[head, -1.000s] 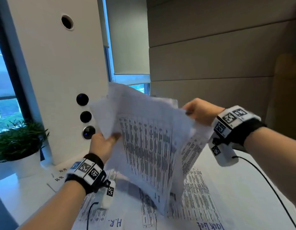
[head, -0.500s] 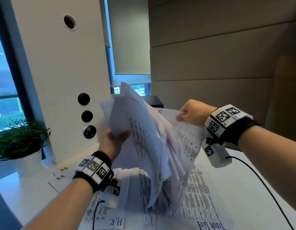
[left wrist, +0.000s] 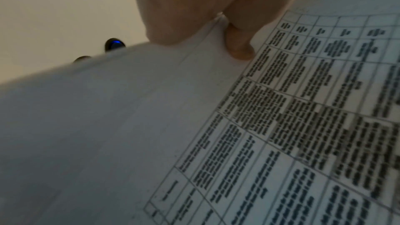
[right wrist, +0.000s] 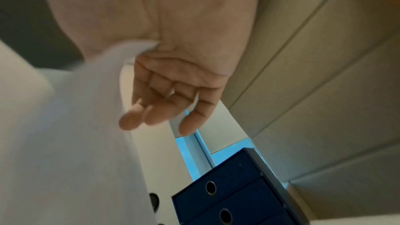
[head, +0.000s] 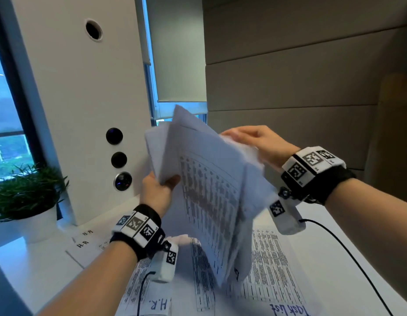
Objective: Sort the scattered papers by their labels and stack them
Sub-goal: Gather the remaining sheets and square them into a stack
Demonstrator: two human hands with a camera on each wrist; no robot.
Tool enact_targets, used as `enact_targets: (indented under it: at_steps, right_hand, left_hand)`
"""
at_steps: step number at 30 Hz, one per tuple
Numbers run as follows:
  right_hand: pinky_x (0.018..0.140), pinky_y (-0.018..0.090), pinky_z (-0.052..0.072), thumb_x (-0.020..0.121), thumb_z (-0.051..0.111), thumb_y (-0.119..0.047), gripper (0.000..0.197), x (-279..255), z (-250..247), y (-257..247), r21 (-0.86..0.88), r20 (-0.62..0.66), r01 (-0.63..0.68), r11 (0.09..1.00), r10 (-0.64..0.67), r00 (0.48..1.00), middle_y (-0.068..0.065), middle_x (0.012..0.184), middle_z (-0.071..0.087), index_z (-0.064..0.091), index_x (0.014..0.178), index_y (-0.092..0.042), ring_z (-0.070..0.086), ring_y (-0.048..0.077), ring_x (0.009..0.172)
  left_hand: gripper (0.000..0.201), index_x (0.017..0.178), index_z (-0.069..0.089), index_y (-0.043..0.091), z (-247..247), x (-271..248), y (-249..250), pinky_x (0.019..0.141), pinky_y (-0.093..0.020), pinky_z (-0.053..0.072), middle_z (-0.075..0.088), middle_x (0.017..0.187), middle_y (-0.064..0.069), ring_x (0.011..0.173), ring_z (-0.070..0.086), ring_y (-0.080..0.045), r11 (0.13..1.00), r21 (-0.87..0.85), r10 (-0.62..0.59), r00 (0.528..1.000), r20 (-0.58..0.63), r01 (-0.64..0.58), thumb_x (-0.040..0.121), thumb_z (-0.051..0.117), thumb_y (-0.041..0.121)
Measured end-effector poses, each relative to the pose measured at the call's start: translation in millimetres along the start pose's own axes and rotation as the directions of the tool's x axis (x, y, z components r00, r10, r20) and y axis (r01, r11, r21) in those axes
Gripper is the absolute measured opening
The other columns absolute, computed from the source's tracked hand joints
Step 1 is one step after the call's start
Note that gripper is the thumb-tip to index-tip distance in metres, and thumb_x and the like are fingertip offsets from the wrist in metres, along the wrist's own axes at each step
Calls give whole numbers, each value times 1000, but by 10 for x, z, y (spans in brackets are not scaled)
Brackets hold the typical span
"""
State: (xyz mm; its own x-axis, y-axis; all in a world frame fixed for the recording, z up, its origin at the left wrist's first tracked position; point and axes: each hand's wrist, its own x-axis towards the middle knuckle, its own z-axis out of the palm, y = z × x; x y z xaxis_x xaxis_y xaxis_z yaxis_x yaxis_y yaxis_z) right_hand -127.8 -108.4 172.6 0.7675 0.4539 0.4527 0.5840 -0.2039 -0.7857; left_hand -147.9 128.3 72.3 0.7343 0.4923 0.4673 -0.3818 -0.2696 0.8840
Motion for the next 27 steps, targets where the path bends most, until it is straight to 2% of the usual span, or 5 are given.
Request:
enact_targets:
  at_steps: [5, 11, 16, 21, 27]
  right_hand:
    - [99, 44, 40, 36, 64, -90, 118, -235, -39, 586, 277, 125, -175, 945, 145, 981, -5, 118, 65, 40, 136, -31, 63, 18, 106]
    - [111, 36, 38, 58, 80, -62, 98, -308, 392, 789, -37, 123, -39, 999, 44, 991, -14, 133, 56, 40, 140, -25, 53, -2, 121]
    - [113, 51, 31, 65, 64, -76, 103, -280, 478, 687, 303, 52, 50, 952, -68, 996, 10, 142, 50, 39, 142, -12, 46, 26, 132]
    - [110, 44, 37, 62, 72, -68, 107, -323, 526, 614, 375, 119, 67, 924, -119, 986, -2, 147, 45, 25, 149, -26, 44, 17, 135]
    - [67, 36, 54, 89, 60, 0, 12, -270, 572, 587, -57, -299, -11, 998, -7, 954, 6, 90, 65, 60, 98, -8, 59, 13, 76]
  left_hand:
    - [33, 111, 62, -1, -128, 91, -74, 85, -28, 46, 65, 102, -8, 93, 59, -15, 998, -24, -57, 971, -231, 53, 81, 73, 6]
    - [18, 87, 59, 13, -64, 30, -36, 86, -34, 51, 65, 91, -5, 89, 63, -20, 999, 52, -3, 981, -193, 13, 79, 74, 6]
    - [27, 107, 63, 11, -111, 49, 44, 85, -26, 47, 65, 94, 2, 87, 62, -16, 988, 154, 56, 968, -246, -18, 82, 72, 14]
    - [31, 111, 63, 14, -120, -4, 16, 85, -25, 47, 68, 103, 0, 92, 63, -19, 989, 146, 29, 957, -288, 14, 82, 72, 20]
    - [39, 110, 44, 17, -45, -105, 71, 69, -7, 40, 55, 94, 12, 83, 58, -5, 999, 27, 32, 990, -135, -28, 83, 70, 9]
